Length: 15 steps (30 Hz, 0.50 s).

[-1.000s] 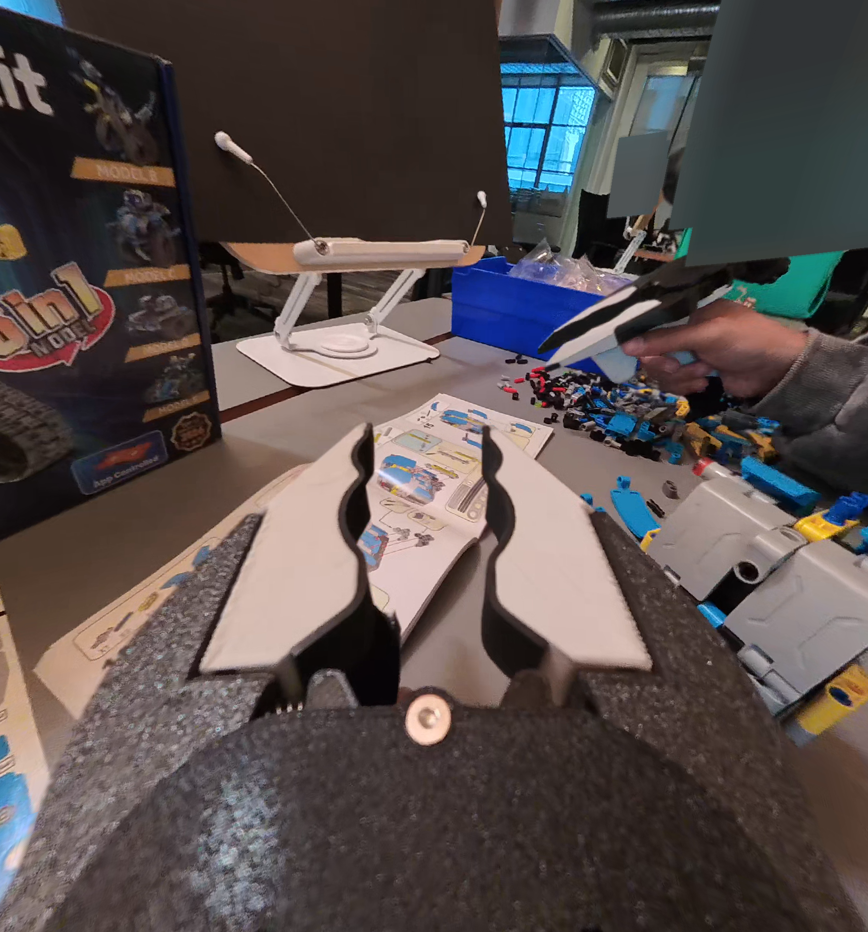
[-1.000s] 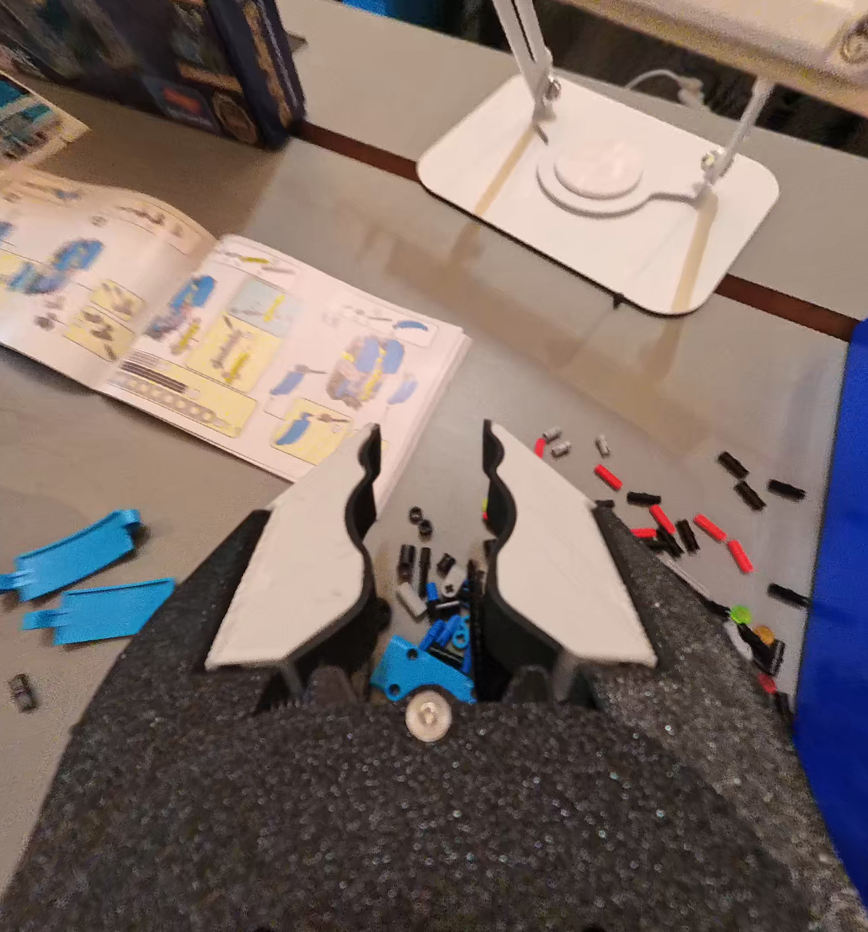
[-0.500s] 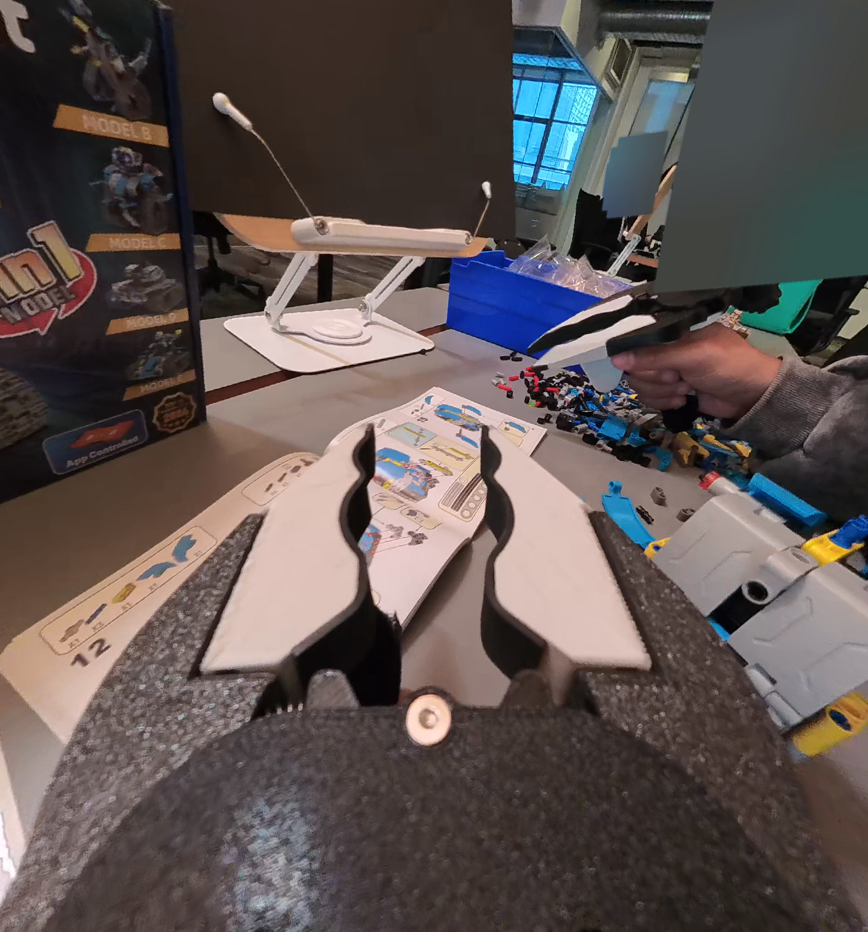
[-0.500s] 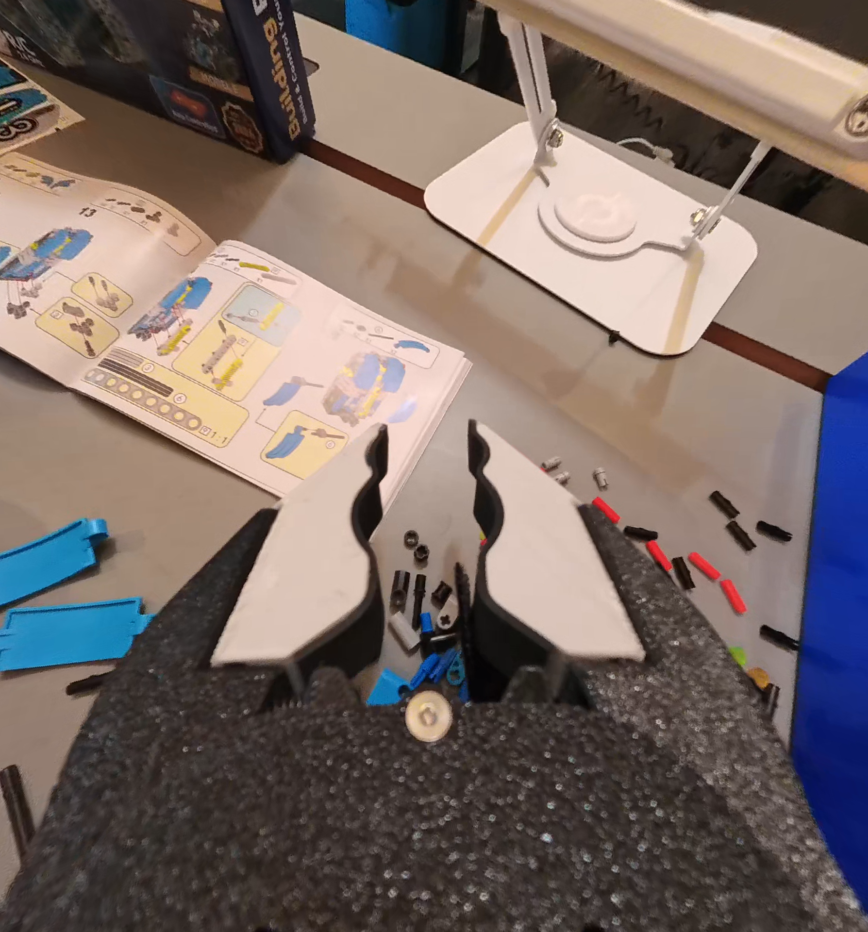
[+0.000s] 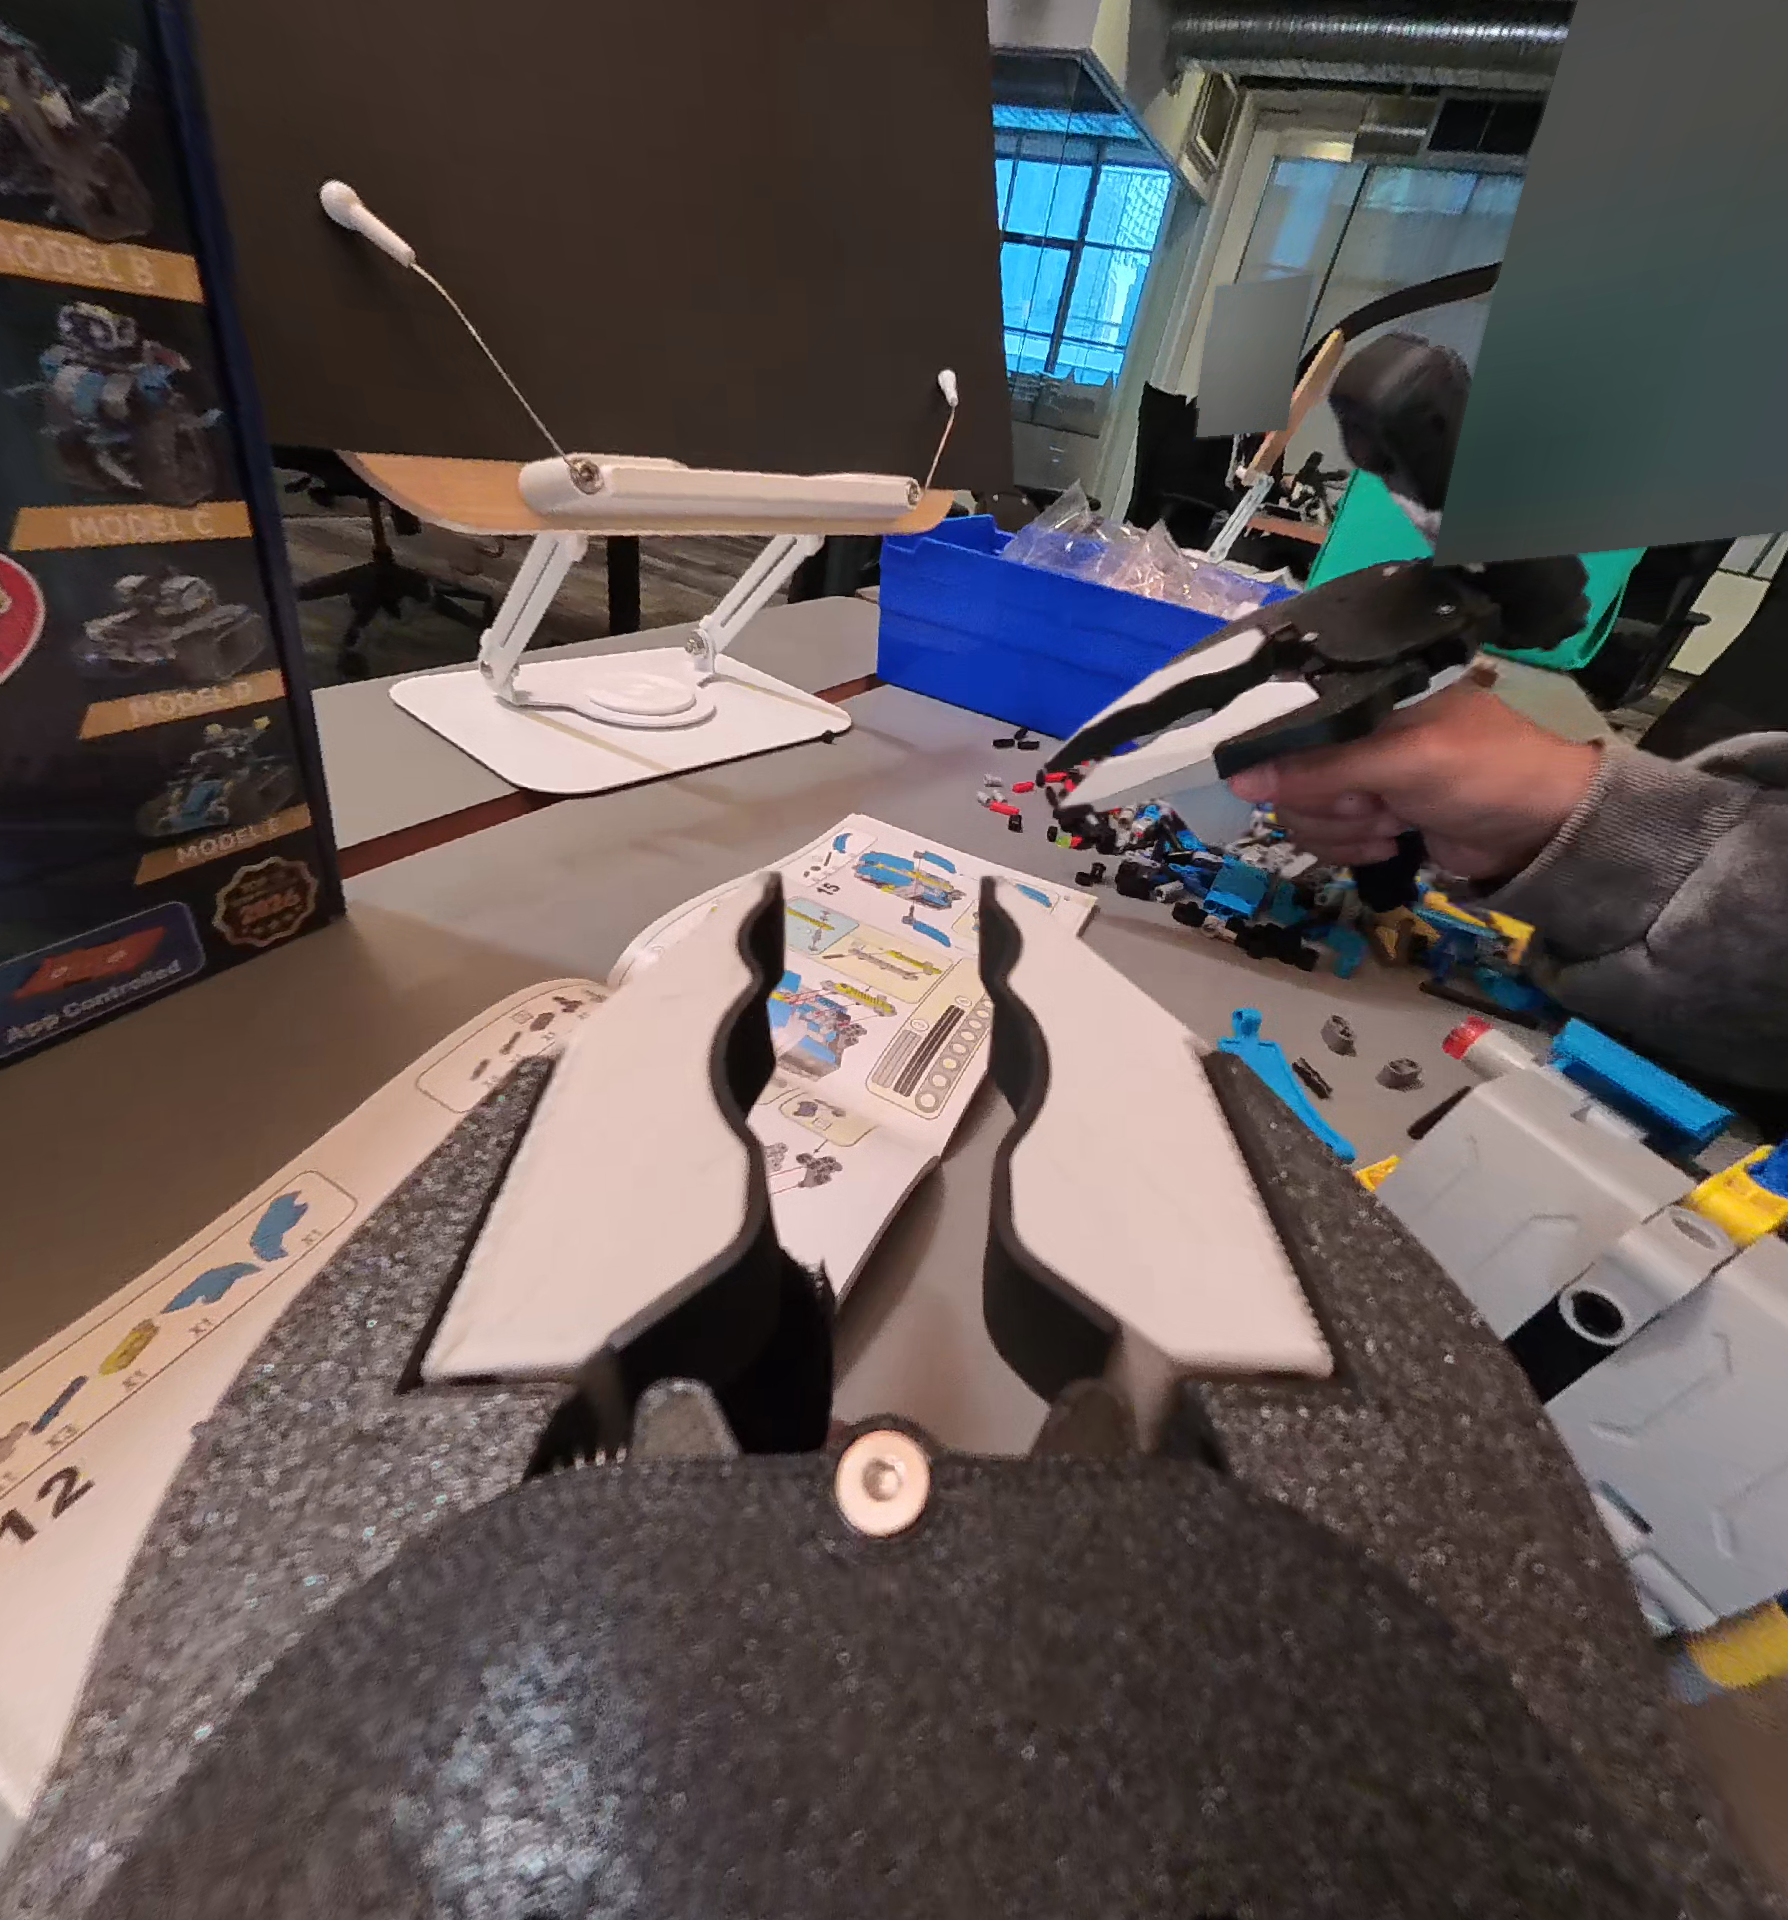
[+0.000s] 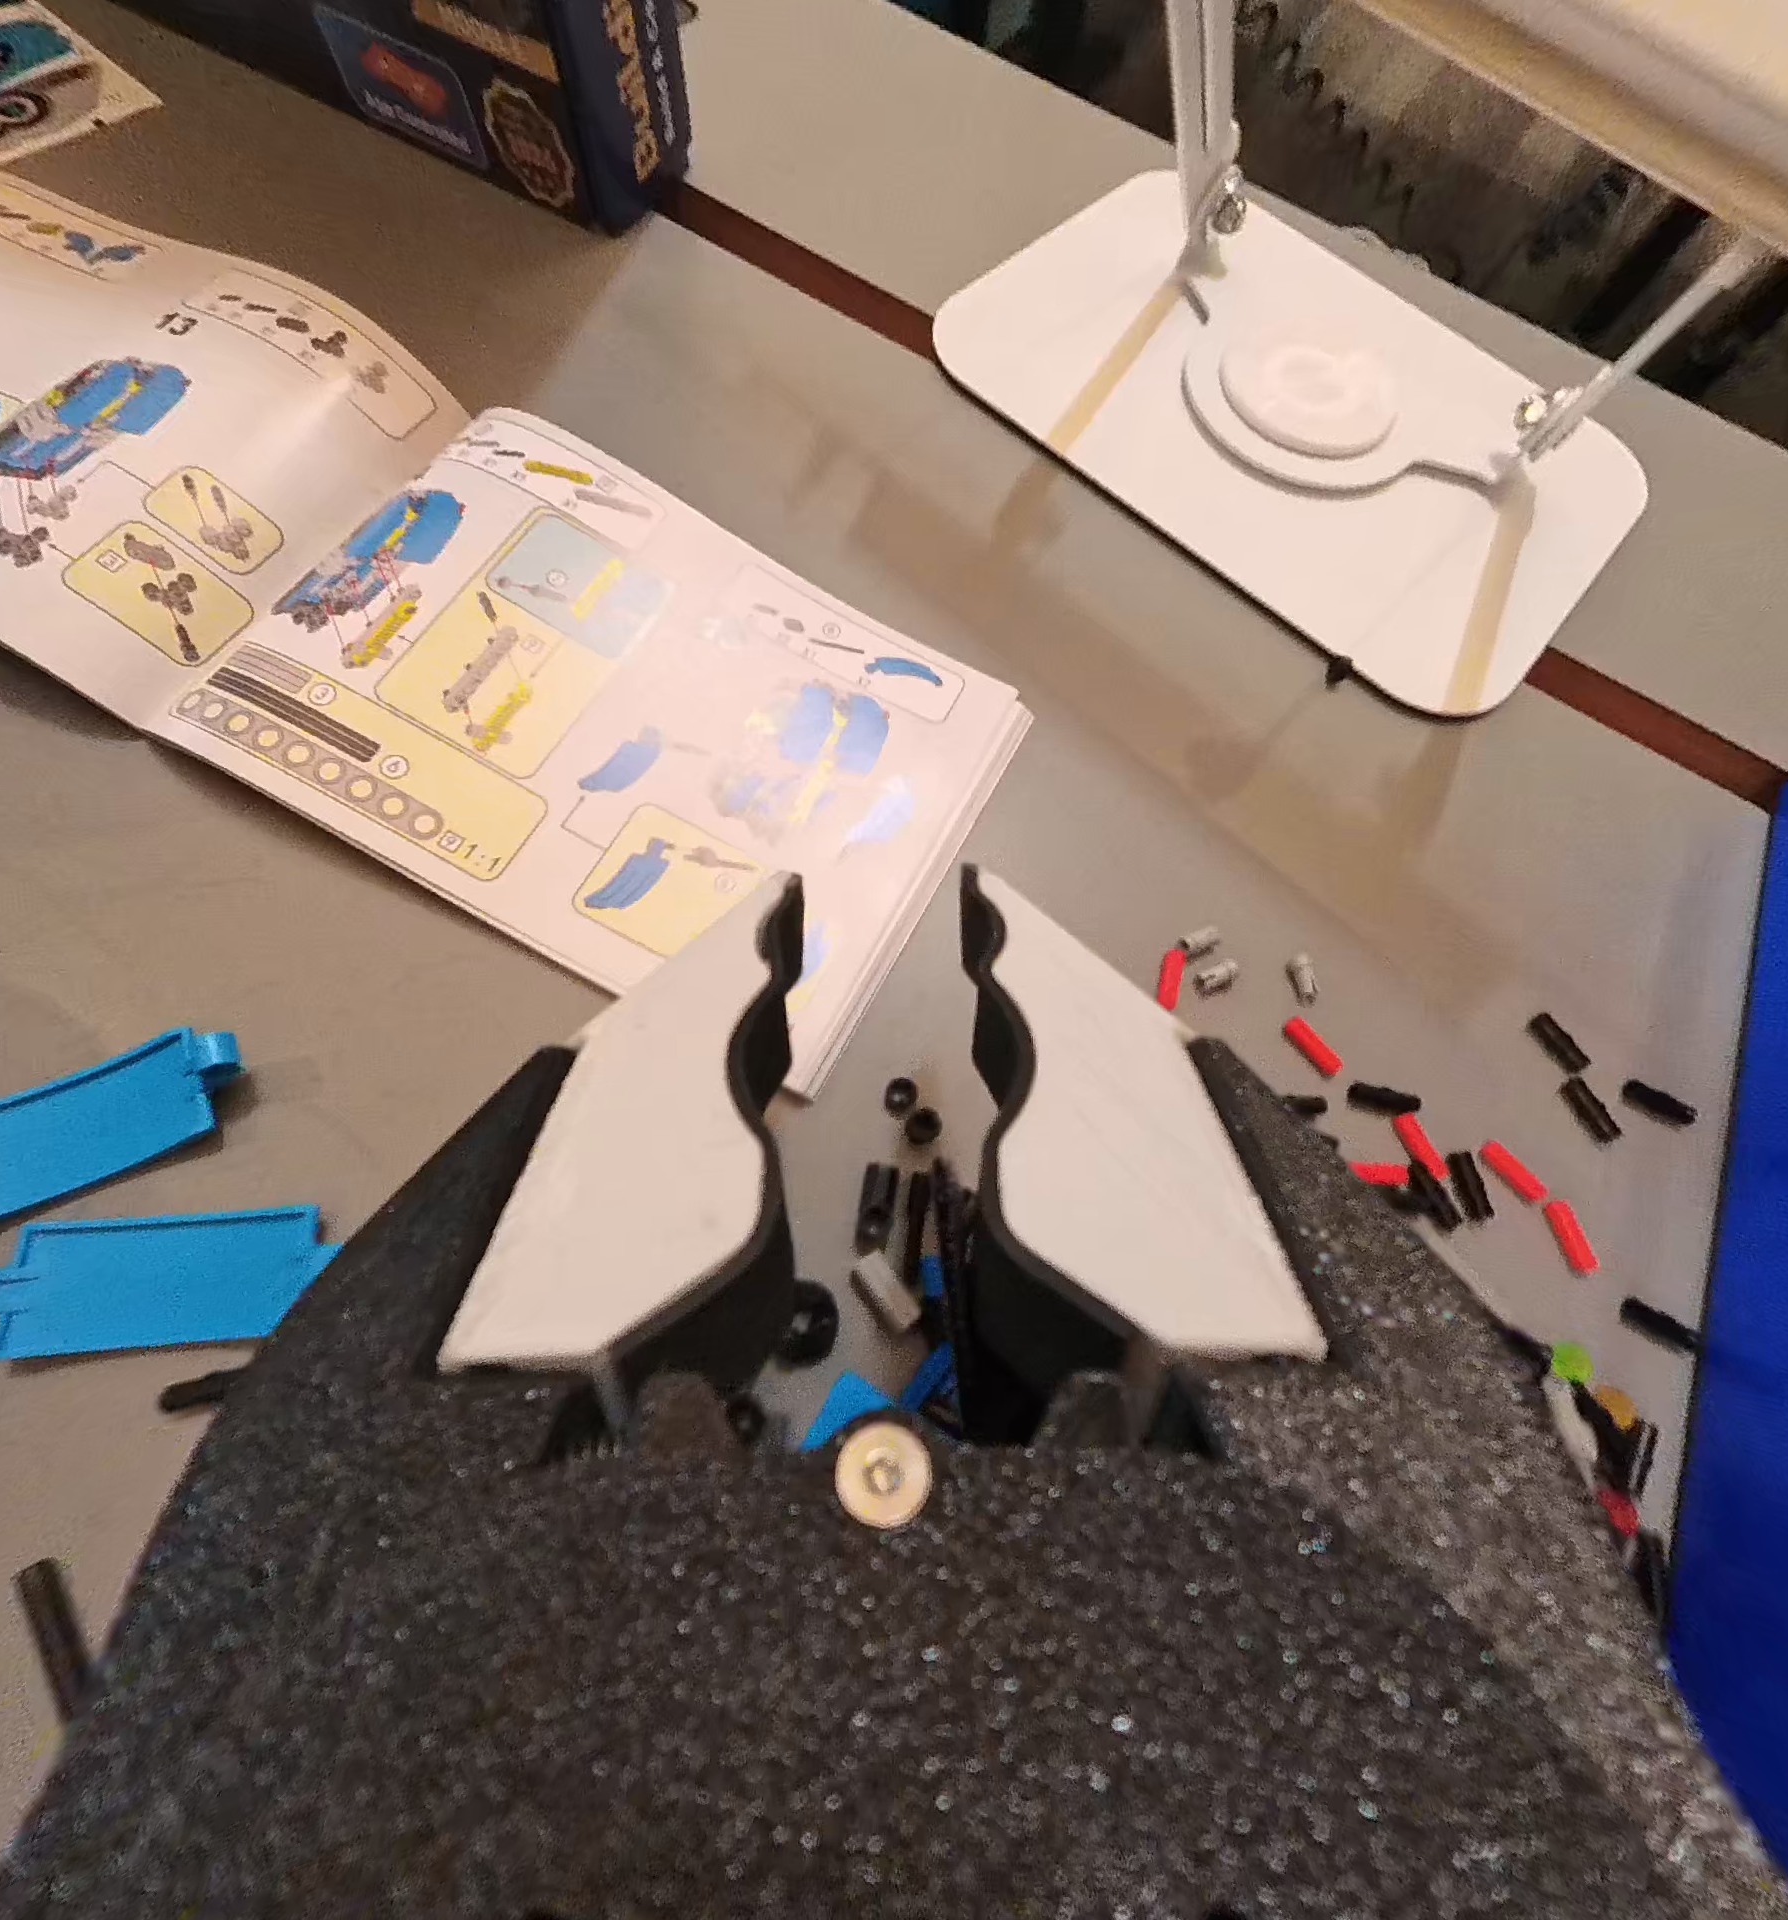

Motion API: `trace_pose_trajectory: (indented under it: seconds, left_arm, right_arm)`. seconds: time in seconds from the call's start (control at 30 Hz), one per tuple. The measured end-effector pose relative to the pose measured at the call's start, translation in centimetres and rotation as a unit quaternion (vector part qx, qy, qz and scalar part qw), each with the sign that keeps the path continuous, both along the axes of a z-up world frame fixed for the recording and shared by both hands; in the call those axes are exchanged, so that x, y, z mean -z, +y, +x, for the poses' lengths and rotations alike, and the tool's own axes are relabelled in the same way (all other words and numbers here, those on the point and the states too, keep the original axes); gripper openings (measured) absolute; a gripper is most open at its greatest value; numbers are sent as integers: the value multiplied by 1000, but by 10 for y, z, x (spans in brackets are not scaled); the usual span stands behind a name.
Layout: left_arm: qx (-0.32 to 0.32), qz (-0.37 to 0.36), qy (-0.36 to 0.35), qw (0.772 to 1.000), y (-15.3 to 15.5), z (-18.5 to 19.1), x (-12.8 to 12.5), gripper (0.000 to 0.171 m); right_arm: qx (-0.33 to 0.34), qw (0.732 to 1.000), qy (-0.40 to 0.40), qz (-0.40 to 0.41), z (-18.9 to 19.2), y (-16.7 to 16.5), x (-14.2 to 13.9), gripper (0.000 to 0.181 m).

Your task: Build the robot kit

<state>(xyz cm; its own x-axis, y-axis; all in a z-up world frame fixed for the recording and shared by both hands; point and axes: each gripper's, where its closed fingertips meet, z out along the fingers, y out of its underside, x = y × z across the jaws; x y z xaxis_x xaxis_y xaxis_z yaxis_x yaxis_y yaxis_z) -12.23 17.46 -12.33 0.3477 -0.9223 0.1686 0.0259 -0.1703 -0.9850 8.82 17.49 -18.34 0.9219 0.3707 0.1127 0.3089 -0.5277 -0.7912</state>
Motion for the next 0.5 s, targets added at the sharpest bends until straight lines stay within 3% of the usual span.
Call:
trace_pose_trajectory:
  seconds: [0.23,0.3,0.43,0.5]
  left_arm:
    - [-9,1,-10,1000,-1,-10,-2,35]
    - [-9,-9,-12,1000,1,-11,-1,35]
    - [-8,-15,-11,1000,1,-11,0,35]
    - [-6,-9,-8,1000,-1,-10,0,36]
  right_arm:
    - [135,989,50,18,-3,-25,-28,29]
    - [119,990,73,35,-19,-31,-35,28]
    - [108,992,-1,71,-19,-35,-41,25]
    - [99,992,1,73,-23,-34,-37,23]
